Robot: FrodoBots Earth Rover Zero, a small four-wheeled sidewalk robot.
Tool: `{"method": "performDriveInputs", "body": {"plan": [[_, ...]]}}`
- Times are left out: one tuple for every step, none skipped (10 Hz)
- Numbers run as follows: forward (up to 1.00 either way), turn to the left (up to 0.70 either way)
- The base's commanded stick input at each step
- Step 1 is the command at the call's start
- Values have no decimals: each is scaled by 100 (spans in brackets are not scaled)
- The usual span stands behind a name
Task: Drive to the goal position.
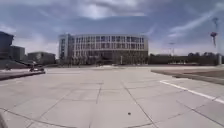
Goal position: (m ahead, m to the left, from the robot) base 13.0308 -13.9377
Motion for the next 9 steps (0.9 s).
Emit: {"method": "performDriveInputs", "body": {"plan": [[70, 0], [70, 0], [70, 0], [70, 0], [70, 0], [70, 0], [70, 0], [70, 0], [70, 0]]}}
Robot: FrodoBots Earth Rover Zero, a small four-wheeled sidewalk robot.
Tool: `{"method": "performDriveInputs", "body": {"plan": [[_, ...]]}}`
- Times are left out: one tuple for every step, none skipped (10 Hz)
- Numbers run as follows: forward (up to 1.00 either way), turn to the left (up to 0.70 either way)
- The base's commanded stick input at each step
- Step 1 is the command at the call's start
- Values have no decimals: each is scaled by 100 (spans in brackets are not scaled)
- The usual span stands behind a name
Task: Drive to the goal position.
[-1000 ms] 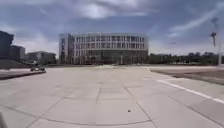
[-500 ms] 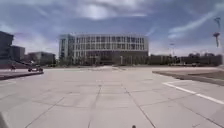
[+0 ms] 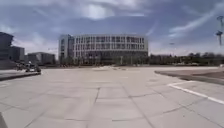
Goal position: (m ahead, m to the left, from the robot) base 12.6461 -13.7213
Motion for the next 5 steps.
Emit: {"method": "performDriveInputs", "body": {"plan": [[70, 0], [70, 0], [70, 0], [70, 0], [70, 0]]}}
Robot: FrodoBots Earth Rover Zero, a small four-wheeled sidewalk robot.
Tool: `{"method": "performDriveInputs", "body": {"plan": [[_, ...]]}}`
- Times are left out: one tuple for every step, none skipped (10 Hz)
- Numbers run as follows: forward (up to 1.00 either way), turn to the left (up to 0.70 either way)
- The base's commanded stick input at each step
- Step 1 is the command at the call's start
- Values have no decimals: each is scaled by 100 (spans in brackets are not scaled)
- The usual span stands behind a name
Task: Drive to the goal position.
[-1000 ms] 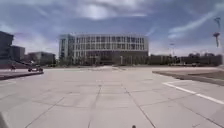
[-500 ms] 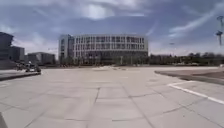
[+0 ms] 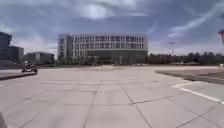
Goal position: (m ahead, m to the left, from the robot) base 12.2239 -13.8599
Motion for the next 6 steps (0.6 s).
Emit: {"method": "performDriveInputs", "body": {"plan": [[70, 0], [70, 0], [70, 0], [70, 0], [70, 0], [70, 0]]}}
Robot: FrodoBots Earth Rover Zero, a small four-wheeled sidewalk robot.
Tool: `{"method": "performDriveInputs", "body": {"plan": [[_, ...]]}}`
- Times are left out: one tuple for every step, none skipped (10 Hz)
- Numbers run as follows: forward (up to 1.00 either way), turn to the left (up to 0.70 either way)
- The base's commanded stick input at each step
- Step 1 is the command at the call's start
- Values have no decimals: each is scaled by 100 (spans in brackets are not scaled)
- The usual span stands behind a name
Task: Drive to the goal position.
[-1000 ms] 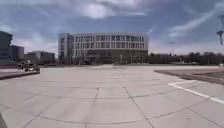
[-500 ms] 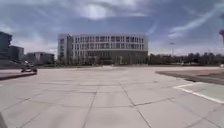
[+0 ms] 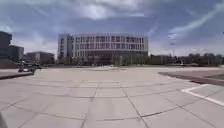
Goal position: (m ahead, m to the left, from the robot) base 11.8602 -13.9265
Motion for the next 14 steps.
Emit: {"method": "performDriveInputs", "body": {"plan": [[70, 0], [70, 0], [70, 0], [70, 0], [70, 0], [70, 0], [70, 0], [70, 0], [70, 0], [70, 0], [70, 0], [70, 0], [70, 0], [70, 0]]}}
